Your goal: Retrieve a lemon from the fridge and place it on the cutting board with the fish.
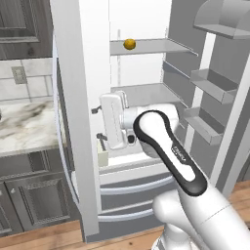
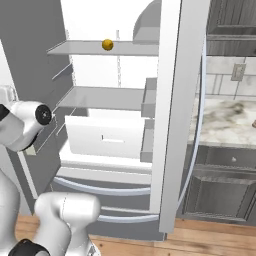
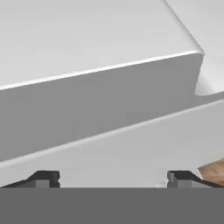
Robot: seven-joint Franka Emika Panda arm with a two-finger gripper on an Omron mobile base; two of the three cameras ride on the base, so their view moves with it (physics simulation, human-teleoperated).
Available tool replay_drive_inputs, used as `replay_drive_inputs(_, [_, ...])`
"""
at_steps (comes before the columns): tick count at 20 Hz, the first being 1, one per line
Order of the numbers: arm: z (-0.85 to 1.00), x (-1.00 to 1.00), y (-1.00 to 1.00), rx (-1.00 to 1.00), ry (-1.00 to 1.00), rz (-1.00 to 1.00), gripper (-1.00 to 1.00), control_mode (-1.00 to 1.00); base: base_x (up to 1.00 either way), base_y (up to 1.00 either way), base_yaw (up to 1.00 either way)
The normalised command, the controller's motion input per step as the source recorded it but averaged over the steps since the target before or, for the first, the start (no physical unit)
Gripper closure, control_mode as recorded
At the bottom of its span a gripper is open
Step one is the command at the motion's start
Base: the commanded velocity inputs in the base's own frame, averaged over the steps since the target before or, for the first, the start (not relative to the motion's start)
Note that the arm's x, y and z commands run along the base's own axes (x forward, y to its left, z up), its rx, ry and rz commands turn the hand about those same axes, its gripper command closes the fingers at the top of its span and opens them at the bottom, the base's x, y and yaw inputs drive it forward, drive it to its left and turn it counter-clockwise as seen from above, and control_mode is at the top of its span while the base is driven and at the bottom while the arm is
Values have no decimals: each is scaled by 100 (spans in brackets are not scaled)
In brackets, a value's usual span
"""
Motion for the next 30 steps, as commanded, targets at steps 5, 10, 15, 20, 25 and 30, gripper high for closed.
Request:
replay_drive_inputs(5, [7, -37, -85, -18, 2, -7, -100, -100, 0, 0, 0])
replay_drive_inputs(10, [6, -10, -81, -33, 0, 0, -100, -100, 0, 0, 0])
replay_drive_inputs(15, [7, 0, -45, -41, -1, 7, -100, -100, 0, 0, 0])
replay_drive_inputs(20, [-10, -2, -35, -67, 0, 30, -100, -100, 0, 0, 0])
replay_drive_inputs(25, [-29, -27, -41, -66, -2, 48, -100, -100, 0, 0, 0])
replay_drive_inputs(30, [-11, -65, -49, -54, -11, 46, -100, -100, 0, 0, 0])
